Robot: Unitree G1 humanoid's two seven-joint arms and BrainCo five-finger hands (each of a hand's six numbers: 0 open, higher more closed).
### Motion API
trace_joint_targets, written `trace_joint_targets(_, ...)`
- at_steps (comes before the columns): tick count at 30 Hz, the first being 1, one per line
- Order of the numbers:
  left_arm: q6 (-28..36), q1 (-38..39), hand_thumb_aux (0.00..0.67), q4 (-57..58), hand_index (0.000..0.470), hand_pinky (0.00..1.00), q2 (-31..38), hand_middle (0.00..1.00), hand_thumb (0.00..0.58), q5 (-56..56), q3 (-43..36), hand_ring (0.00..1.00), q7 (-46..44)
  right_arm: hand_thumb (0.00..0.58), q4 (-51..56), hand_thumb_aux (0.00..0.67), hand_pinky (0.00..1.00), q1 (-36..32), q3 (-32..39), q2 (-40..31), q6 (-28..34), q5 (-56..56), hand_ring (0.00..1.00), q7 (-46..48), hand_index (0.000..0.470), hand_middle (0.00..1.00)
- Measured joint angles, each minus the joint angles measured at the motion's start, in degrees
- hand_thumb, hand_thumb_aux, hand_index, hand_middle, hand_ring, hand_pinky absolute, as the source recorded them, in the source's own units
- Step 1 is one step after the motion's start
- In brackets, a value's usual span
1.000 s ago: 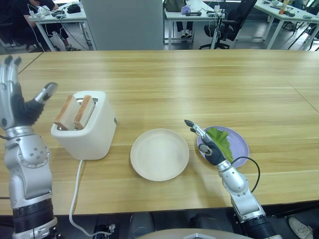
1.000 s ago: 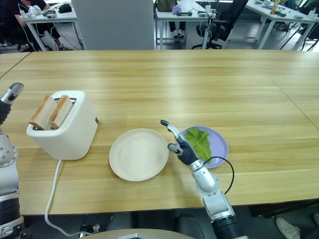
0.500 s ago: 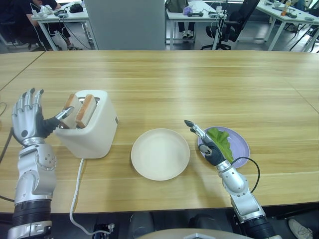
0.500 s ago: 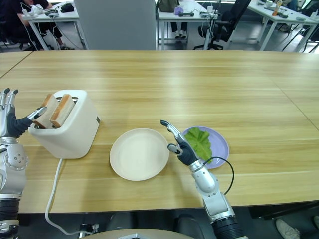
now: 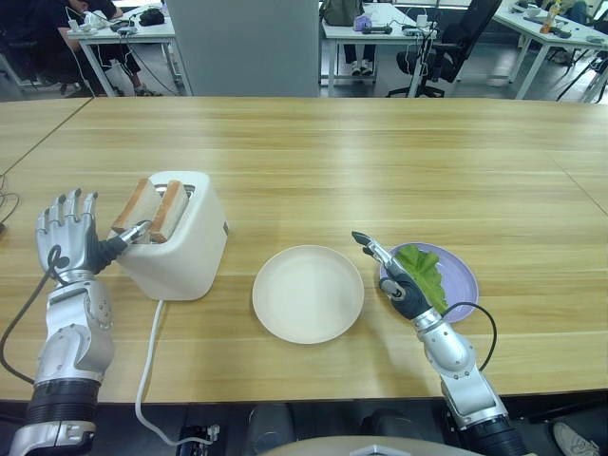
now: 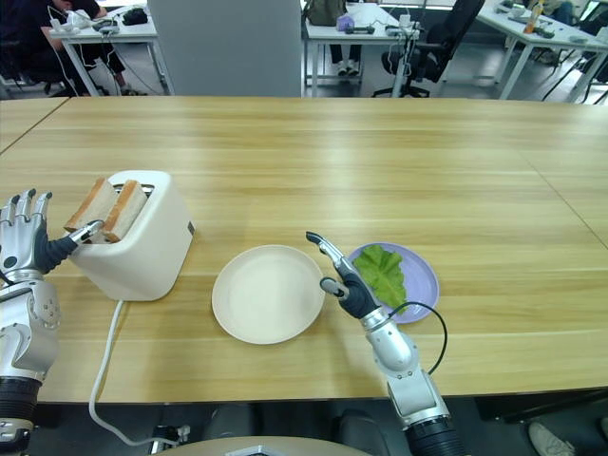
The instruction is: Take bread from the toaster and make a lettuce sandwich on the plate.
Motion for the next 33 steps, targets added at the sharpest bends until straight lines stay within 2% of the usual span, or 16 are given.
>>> trace_joint_targets(13, -2.5, -2.7, 0.000, 5.2, 0.000, 0.00, -1.1, 0.00, 0.000, -7.7, -1.3, 0.00, -3.1, 0.000, -0.8, 0.000, 0.00, 0.4, 0.5, -0.1, 0.1, 0.0, 0.00, 0.8, 0.000, 0.00)
trace_joint_targets(14, -3.2, -3.1, 0.018, 5.6, 0.013, 0.00, -1.5, 0.00, 0.031, -9.0, -1.2, 0.00, -3.3, 0.000, -0.8, 0.000, 0.00, 0.4, 0.6, -0.2, 0.1, 0.0, 0.00, 0.8, 0.000, 0.00)
trace_joint_targets(18, -5.3, -3.8, 0.184, 6.5, 0.126, 0.00, -2.2, 0.00, 0.275, -12.2, -1.2, 0.00, -4.3, 0.000, -0.8, 0.000, 0.00, 0.9, 1.0, -0.4, 0.1, 0.0, 0.00, 1.0, 0.000, 0.00)
trace_joint_targets(20, -6.4, -4.5, 0.315, 6.6, 0.216, 0.00, -2.2, 0.00, 0.417, -13.1, -1.3, 0.00, -4.3, 0.000, -0.8, 0.000, 0.00, 1.1, 1.2, -0.5, 0.1, 0.0, 0.00, 1.2, 0.000, 0.00)
trace_joint_targets(22, -7.3, -5.1, 0.363, 6.7, 0.249, 0.00, -2.3, 0.00, 0.458, -13.6, -1.4, 0.00, -4.3, 0.000, -0.9, 0.000, 0.00, 1.1, 1.2, -0.5, 0.1, 0.0, 0.00, 1.2, 0.000, 0.00)
trace_joint_targets(23, -7.7, -5.8, 0.363, 6.9, 0.249, 0.00, -2.3, 0.00, 0.458, -14.0, -1.7, 0.00, -4.3, 0.000, -0.9, 0.000, 0.00, 1.1, 1.2, -0.5, 0.1, 0.0, 0.00, 1.2, 0.000, 0.00)
trace_joint_targets(24, -8.0, -6.1, 0.420, 7.1, 0.289, 0.00, -2.3, 0.00, 0.500, -14.1, -1.8, 0.00, -4.3, 0.000, -0.9, 0.000, 0.00, 1.1, 1.3, -0.5, 0.1, 0.0, 0.00, 1.2, 0.000, 0.00)
trace_joint_targets(25, -8.3, -6.3, 0.420, 7.1, 0.289, 0.00, -2.4, 0.00, 0.500, -14.5, -1.8, 0.00, -4.3, 0.000, -0.9, 0.000, 0.00, 1.2, 1.3, -0.5, 0.1, 0.0, 0.00, 1.2, 0.000, 0.00)
trace_joint_targets(26, -8.6, -6.5, 0.504, 7.1, 0.346, 0.00, -2.4, 0.00, 0.545, -14.6, -1.8, 0.00, -4.3, 0.000, -0.9, 0.000, 0.00, 1.3, 1.3, -0.6, 0.1, 0.0, 0.00, 1.2, 0.000, 0.00)
trace_joint_targets(27, -9.0, -6.6, 0.536, 7.1, 0.368, 0.00, -2.4, 0.00, 0.557, -14.7, -1.8, 0.00, -4.3, 0.000, -0.9, 0.000, 0.00, 1.4, 1.3, -0.6, 0.1, 0.0, 0.00, 1.3, 0.000, 0.00)
trace_joint_targets(28, -9.3, -6.7, 0.631, 7.0, 0.433, 0.00, -2.4, 0.00, 0.578, -14.9, -1.8, 0.00, -4.3, 0.000, -0.9, 0.000, 0.00, 1.5, 1.3, -0.6, 0.1, 0.0, 0.00, 1.3, 0.000, 0.00)
trace_joint_targets(29, -9.5, -6.7, 0.670, 7.1, 0.460, 0.00, -2.4, 0.00, 0.580, -15.2, -1.8, 0.00, -4.3, 0.000, -0.9, 0.000, 0.00, 1.5, 1.4, -0.6, 0.1, 0.0, 0.00, 1.3, 0.000, 0.00)
trace_joint_targets(33, -11.0, -6.5, 0.670, 6.9, 0.460, 0.00, -2.4, 0.00, 0.580, -16.0, -1.6, 0.00, -3.5, 0.000, -1.1, 0.000, 0.00, 1.6, 1.7, -0.6, 0.1, 0.0, 0.00, 1.5, 0.000, 0.00)
